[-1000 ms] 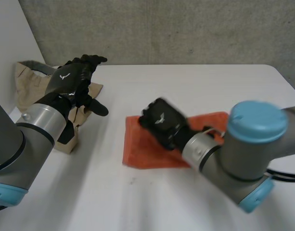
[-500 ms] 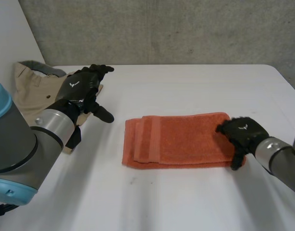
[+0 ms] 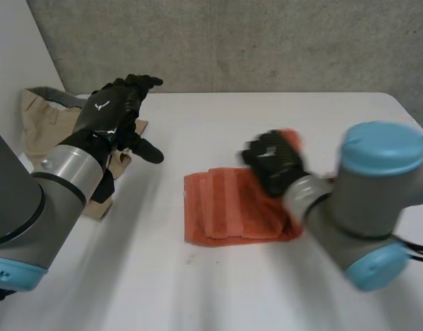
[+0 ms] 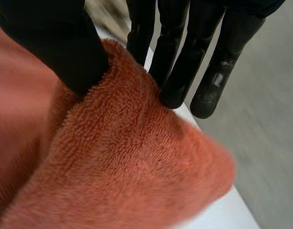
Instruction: Fold the laundry.
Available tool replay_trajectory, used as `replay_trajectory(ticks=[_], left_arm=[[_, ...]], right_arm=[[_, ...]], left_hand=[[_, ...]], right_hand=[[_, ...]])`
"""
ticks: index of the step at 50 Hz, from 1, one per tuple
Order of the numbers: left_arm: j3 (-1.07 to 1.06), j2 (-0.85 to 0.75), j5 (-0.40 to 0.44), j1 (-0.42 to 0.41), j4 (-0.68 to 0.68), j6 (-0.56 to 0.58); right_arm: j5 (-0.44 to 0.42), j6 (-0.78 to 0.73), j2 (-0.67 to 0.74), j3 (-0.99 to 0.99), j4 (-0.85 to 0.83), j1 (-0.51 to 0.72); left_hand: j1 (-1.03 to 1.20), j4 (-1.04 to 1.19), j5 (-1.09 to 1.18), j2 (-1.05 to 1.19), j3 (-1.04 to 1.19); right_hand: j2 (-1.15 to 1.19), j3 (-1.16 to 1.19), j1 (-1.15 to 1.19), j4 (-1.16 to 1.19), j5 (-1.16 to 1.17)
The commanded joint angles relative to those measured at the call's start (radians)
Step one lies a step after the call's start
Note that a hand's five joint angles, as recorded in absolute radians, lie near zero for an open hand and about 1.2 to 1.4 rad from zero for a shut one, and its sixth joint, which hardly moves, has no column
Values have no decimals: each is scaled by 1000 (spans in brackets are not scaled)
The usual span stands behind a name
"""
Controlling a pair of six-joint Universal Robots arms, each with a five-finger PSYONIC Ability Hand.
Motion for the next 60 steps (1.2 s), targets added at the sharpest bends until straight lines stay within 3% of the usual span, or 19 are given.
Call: replay_trajectory(ticks=[1, 3, 4, 6, 9, 13, 19, 24, 28, 34, 42, 46, 52, 57, 60], left_arm=[[34, -16, -20, -9, -2, -2], [43, -33, -33, -12, -2, -2], [51, -47, -40, -15, -2, -2], [73, -77, -46, -35, -2, -2], [111, -129, -46, -76, -3, -1], [195, -255, -41, -162, -20, 1], [286, -412, -49, -220, -106, 33], [329, -524, -130, -243, -187, 117], [332, -556, -217, -248, -199, 205], [330, -562, -251, -252, -204, 282], [347, -533, -189, -257, -207, 288], [349, -415, -83, -245, -207, 282], [340, -271, -15, -217, -207, 279], [332, -171, 40, -184, -219, 250], [330, -128, 127, -168, -250, 205]], right_arm=[[-92, 22, 78, -40, -13, 157], [-96, 50, 69, -30, -16, 155], [-89, 109, 57, -32, -15, 149], [-80, 177, 50, -37, -13, 133], [-54, 349, 23, -35, 7, -11], [-60, 429, -9, -50, 96, -117], [-61, 441, 87, -110, 205, -122], [-60, 435, 167, -152, 232, -124], [-57, 428, 225, -182, 239, -124], [-47, 368, 248, -199, 263, -125], [-47, 366, 167, -164, 252, -133], [-14, 395, 98, -97, 213, -139], [72, 513, -3, 2, 137, -144], [71, 605, -19, 43, 159, -176], [51, 628, -17, 77, 205, -196]], left_hand=[[-35, -29, -52, -31, -38], [-35, -29, -52, -31, -38], [-32, -27, -49, -28, -35], [-27, -21, -43, -22, -29], [-21, -15, -37, -16, -23], [-15, -9, -32, -10, -17], [-9, -3, -26, -4, -11], [6, 12, -11, 10, 4], [3, 9, -14, 7, 1], [3, 9, -14, 7, 1], [-3, 3, -20, 1, -5], [0, 6, -17, 4, -2], [12, 17, -5, 16, 9], [17, 23, 1, 22, 15], [15, 20, -2, 19, 12]], right_hand=[[-7, -21, 205, -29, -8], [-828, -842, -615, -849, -829], [-992, -1005, -779, -1013, -993], [-992, -1005, -779, -1013, -993], [-992, -1005, -779, -1013, -993], [-992, -1005, -779, -1013, -993], [-992, -1005, -779, -1013, -993], [-992, -1005, -779, -1013, -993], [-992, -1005, -779, -1013, -993], [-992, -1005, -779, -1013, -993], [-992, -1005, -779, -1013, -993], [-992, -1005, -779, -1013, -993], [-992, -1005, -779, -1013, -993], [-992, -1005, -779, -1013, -993], [-992, -1005, -779, -1013, -993]])
